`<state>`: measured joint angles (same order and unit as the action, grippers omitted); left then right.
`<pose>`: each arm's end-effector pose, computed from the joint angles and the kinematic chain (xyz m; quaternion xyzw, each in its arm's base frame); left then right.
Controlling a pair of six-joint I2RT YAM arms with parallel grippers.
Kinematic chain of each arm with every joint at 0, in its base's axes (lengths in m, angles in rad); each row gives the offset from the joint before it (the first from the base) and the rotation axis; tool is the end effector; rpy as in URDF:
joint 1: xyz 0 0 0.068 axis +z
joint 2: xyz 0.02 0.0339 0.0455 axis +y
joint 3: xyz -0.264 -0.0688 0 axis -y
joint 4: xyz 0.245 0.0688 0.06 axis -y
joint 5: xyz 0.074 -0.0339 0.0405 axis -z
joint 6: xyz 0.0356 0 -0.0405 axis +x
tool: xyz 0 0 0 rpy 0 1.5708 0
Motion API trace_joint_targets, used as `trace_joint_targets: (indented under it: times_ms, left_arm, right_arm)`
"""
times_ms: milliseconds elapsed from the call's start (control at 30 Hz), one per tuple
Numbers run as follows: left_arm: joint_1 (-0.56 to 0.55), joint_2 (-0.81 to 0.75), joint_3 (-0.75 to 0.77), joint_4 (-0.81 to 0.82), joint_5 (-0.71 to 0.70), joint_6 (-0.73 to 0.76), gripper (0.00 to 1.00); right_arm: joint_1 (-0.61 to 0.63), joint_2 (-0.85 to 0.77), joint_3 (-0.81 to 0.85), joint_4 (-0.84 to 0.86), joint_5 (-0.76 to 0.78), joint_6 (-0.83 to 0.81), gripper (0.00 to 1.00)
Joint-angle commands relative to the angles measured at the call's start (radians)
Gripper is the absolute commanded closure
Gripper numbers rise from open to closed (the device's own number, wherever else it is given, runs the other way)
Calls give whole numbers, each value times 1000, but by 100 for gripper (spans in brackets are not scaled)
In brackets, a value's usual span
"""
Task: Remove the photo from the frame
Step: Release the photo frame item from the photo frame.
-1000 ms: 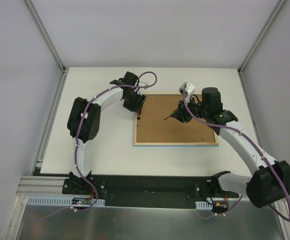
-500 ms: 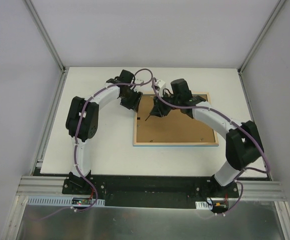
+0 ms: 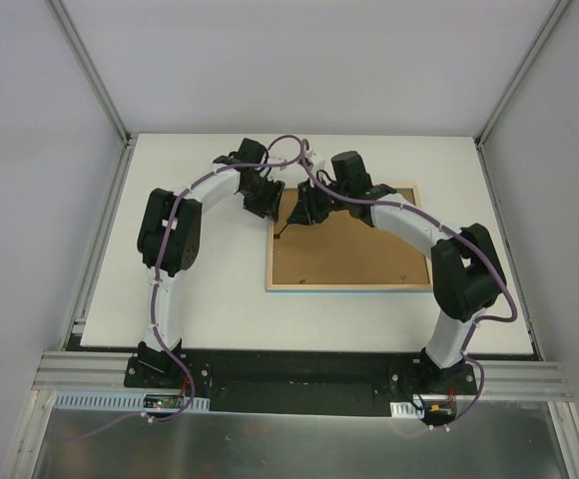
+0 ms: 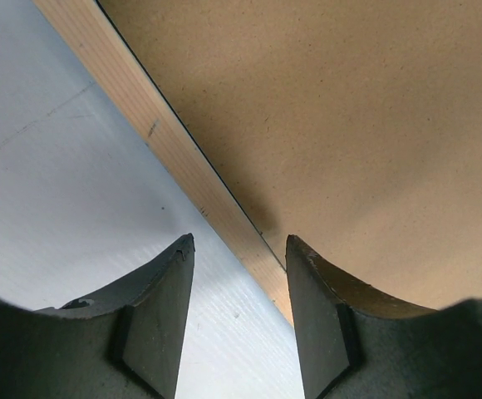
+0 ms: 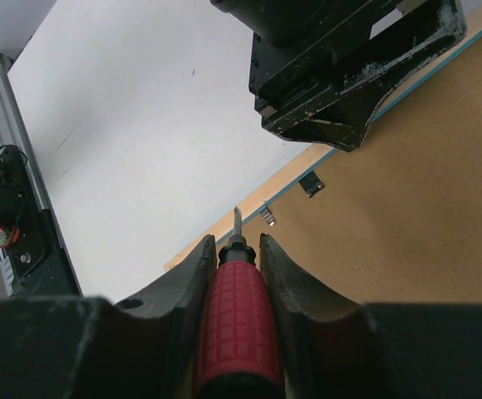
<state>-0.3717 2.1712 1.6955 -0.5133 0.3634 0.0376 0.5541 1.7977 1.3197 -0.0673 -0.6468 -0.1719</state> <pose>0.4365 -0.1837 0.1828 0.2422 0.9120 -0.2176 0.2494 0.3391 0.2351 0.2582 -0.4391 0.7170 0.3602 0.4041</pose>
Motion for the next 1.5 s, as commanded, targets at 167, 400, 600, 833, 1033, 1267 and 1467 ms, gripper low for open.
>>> trace_joint_targets:
  times_ms: [167, 400, 600, 833, 1033, 1267, 1467]
  left_arm:
    - [4, -11, -13, -5, 6, -35, 56]
    - [5, 2, -30, -2, 9, -63, 58]
    - [10, 12, -42, 4, 26, -77, 62]
    - [25, 10, -51, 10, 45, -88, 69]
    - [27, 18, -54, 13, 54, -96, 71]
    - [27, 22, -56, 15, 55, -100, 71]
    - [28, 24, -57, 15, 55, -100, 72]
  right_arm:
    - [4, 48, 12, 60, -1, 74, 99]
    - [3, 69, 7, 52, 41, 87, 99]
    - [4, 94, 3, 54, 50, 104, 99]
    - [3, 109, 3, 54, 111, 138, 99]
    - [4, 118, 0, 61, 142, 170, 99]
    - [4, 143, 1, 61, 128, 235, 99]
    - [4, 144, 3, 63, 111, 239, 99]
